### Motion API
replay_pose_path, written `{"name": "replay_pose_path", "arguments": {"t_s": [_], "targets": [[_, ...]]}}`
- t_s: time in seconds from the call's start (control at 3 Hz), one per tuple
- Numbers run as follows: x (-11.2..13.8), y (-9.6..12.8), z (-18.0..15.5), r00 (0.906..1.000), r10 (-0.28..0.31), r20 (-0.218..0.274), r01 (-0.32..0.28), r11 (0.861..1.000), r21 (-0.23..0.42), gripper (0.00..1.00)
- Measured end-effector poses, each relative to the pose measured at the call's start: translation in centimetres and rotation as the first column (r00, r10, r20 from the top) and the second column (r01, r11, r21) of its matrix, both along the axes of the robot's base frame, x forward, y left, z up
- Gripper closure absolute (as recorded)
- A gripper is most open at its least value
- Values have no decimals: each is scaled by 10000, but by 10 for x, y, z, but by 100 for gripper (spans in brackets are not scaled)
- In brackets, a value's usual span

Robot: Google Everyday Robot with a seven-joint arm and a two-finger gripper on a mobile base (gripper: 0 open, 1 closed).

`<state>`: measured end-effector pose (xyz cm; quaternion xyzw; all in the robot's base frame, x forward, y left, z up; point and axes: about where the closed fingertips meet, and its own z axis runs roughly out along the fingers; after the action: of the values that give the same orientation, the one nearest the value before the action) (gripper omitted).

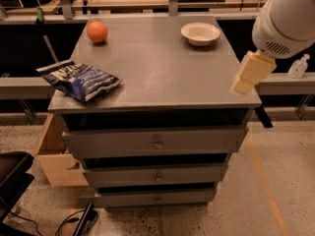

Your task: Move paper bowl near blue chip bag

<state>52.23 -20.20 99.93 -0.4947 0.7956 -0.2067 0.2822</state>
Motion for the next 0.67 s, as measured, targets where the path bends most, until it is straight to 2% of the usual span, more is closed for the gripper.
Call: {"name": "replay_pose_path", "arguments": {"t_s": [0.33,0.67], "targets": [[52,0,16,9865,107,1634,-145,9996,222,0],[98,3,36,9544,268,2972,-628,9917,1121,0]]}}
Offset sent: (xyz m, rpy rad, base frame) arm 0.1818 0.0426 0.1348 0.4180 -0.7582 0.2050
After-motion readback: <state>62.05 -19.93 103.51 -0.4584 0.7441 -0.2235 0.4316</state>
